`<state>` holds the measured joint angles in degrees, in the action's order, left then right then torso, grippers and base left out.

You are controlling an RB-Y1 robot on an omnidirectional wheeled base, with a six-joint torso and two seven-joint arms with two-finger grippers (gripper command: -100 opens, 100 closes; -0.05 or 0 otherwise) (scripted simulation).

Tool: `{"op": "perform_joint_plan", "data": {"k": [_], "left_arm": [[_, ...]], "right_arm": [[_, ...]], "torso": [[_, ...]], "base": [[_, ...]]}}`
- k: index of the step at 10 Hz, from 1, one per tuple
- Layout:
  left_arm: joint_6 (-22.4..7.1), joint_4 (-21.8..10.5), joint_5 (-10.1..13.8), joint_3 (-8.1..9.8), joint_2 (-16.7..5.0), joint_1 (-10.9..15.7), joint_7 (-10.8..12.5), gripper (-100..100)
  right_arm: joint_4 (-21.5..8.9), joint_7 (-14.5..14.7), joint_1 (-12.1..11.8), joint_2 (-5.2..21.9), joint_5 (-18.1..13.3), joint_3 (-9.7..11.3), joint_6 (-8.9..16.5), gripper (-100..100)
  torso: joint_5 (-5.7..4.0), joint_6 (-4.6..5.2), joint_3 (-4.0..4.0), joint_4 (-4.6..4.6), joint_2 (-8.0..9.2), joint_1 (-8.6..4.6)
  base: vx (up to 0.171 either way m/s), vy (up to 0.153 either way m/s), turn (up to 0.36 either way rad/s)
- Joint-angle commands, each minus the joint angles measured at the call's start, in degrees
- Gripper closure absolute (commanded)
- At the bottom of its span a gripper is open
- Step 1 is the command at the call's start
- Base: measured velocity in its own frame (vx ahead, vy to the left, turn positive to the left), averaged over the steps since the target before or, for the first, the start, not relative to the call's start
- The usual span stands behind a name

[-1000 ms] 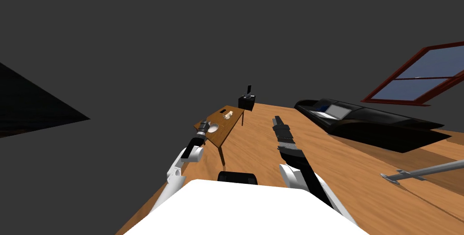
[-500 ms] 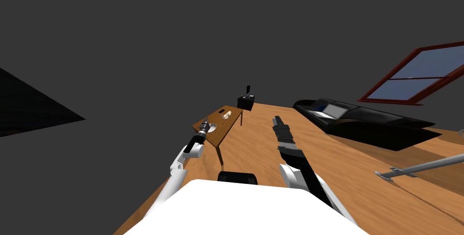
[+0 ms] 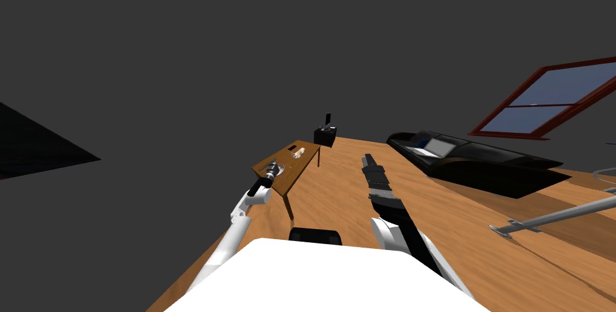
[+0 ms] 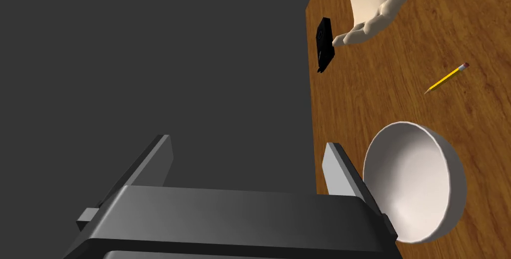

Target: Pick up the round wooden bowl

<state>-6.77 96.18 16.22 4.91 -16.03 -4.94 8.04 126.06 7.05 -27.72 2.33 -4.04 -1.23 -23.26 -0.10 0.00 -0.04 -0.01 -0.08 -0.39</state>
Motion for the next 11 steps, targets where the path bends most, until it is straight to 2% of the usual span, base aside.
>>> {"op": "perform_joint_plan", "data": {"k": [1, 2, 3, 4, 5, 6, 7, 8, 9, 10, 11], "left_arm": [[-2.0, -2.1, 0.9, 0.17, -0.6, 0.5, 0.4, -100], [-4.2, -3.9, 2.0, 0.57, -1.2, 1.8, 0.6, -100], [-4.6, -4.5, 2.0, 0.57, -1.2, 1.8, 0.6, -100], [-7.1, -6.5, 3.1, 0.98, -1.9, 3.0, 0.8, -100], [-7.3, -6.8, 3.1, 0.98, -1.9, 3.0, 0.8, -100], [-9.7, -9.1, 4.2, 1.4, -2.6, 4.1, 0.9, -100], [-9.9, -9.2, 4.2, 1.4, -2.6, 4.1, 0.9, -100], [-12.3, -11.4, 5.2, 1.84, -3.4, 5.2, 0.9, -100], [-12.6, -11.5, 5.2, 1.84, -3.4, 5.2, 0.9, -100], [-14.8, -13.8, 6.1, 2.28, -4.2, 6.2, 0.8, -100], [-15.2, -13.8, 6.1, 2.28, -4.2, 6.2, 0.8, -100]], "right_arm": [[0.0, 0.0, 0.0, 0.0, 0.0, 0.0, 0.0, 0], [0.0, 0.0, 0.0, 0.0, 0.0, 0.0, 0.0, 0], [0.0, 0.0, 0.0, 0.0, 0.0, 0.0, 0.0, 0], [0.0, 0.0, 0.0, 0.0, 0.0, 0.0, 0.0, 0], [0.0, 0.0, 0.0, 0.0, 0.0, 0.0, 0.0, 0], [0.0, 0.0, 0.0, 0.0, 0.0, 0.0, 0.0, 0], [0.0, 0.0, 0.0, 0.0, 0.0, 0.0, 0.0, 0], [0.0, 0.0, 0.0, 0.0, 0.0, 0.0, 0.0, 0], [0.0, 0.0, 0.0, 0.0, 0.0, 0.0, 0.0, 0], [0.0, 0.0, 0.0, 0.0, 0.0, 0.0, 0.0, 0], [0.0, 0.0, 0.0, 0.0, 0.0, 0.0, 0.0, 0]], "torso": [[0.0, 0.0, 0.0, 0.0, 0.0, 0.0], [0.01, -0.02, 0.01, 0.0, 0.01, 0.08], [0.02, -0.01, 0.0, 0.0, -0.01, 0.15], [0.04, -0.01, -0.02, -0.01, -0.03, 0.24], [0.04, -0.01, -0.01, -0.01, -0.02, 0.21], [0.04, -0.02, -0.01, 0.0, -0.01, 0.23], [0.04, -0.02, -0.02, -0.01, -0.04, 0.21], [0.04, -0.02, -0.03, -0.01, -0.04, 0.25], [0.05, -0.02, -0.05, -0.02, -0.09, 0.25], [0.05, -0.02, -0.05, -0.02, -0.08, 0.27], [0.05, -0.02, -0.06, -0.02, -0.1, 0.25]], "base": [[0.015, -0.087, -0.009], [0.022, -0.067, -0.02], [0.028, -0.044, -0.011], [0.022, -0.061, -0.034], [0.023, -0.052, -0.007], [0.032, -0.055, -0.024], [0.031, -0.046, -0.01], [0.045, -0.049, -0.029], [0.041, -0.04, -0.007], [0.051, -0.049, -0.03], [0.04, -0.044, -0.008]]}}
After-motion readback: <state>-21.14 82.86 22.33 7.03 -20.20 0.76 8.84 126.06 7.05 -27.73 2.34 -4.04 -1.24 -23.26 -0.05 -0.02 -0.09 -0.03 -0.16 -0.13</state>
